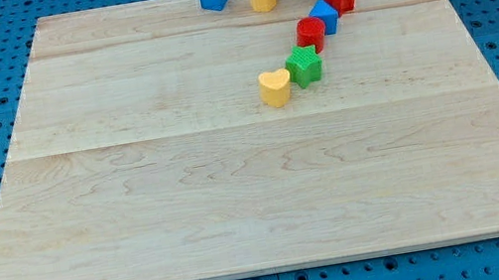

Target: Move the yellow hexagon horizontal parallel to the red star

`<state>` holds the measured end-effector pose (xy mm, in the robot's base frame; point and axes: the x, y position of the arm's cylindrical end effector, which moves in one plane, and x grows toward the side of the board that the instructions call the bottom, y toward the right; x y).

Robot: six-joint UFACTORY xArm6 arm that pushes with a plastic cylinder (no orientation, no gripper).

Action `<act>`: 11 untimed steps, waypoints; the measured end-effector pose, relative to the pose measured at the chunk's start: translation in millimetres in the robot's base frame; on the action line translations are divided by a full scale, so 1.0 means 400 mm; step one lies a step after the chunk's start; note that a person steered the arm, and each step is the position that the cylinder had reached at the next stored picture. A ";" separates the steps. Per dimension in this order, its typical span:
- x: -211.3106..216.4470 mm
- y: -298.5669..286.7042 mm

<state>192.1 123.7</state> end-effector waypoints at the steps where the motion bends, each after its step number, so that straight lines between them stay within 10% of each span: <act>1: -0.001 -0.001; 11: 0.132 -0.430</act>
<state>245.0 -48.2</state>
